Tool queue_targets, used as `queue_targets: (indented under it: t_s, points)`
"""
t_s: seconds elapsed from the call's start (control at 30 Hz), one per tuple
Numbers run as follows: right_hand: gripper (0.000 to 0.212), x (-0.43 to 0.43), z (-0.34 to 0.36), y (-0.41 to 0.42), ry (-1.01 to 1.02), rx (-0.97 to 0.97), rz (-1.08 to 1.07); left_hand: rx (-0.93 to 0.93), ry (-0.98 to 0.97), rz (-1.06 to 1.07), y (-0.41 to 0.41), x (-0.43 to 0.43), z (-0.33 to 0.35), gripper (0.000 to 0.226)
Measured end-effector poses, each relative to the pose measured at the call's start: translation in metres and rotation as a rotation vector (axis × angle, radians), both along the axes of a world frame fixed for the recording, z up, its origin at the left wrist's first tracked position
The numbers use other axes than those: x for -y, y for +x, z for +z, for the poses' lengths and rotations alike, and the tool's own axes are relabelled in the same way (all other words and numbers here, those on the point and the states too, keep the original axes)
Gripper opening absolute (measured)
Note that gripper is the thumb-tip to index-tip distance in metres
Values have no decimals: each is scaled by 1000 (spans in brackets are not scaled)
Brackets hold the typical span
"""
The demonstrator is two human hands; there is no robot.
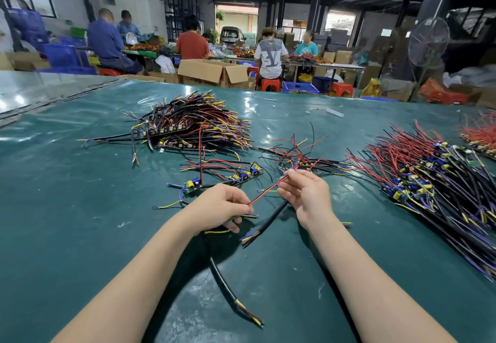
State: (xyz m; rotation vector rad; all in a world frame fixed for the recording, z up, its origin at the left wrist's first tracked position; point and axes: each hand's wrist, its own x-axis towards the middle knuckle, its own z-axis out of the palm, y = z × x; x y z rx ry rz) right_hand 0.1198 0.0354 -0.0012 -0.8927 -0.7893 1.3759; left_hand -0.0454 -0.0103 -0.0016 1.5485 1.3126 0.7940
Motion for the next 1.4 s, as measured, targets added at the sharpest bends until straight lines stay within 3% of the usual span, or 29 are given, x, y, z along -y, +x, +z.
queue_targets:
  t_s: [0.13, 0.23, 0.5, 0.87, 1.17, 1.33, 1.4]
  points:
    - [21, 0, 0, 3, -9, 1, -8, -69, 9, -29, 0, 2, 2, 23]
    - [21, -2, -1, 4, -5, 2, -8, -12, 22, 26, 0, 1, 1, 26]
    - [22, -3, -1, 4, 26, -27, -41, -20, 207, 6, 1, 1, 0, 35]
    - [22, -3, -1, 1, 69, 44, -79, -12, 119, -15, 4, 3, -1, 25]
    - [20, 0, 3, 3, -31, -114, -88, -12, 174, -58, 7, 6, -1, 32]
    - [17, 3, 5, 4, -224, -348, -4, 53, 75, -57, 5, 5, 0, 27]
    - [18, 4, 8, 7, -263, -413, 46, 160, 17, -29, 4, 3, 1, 27]
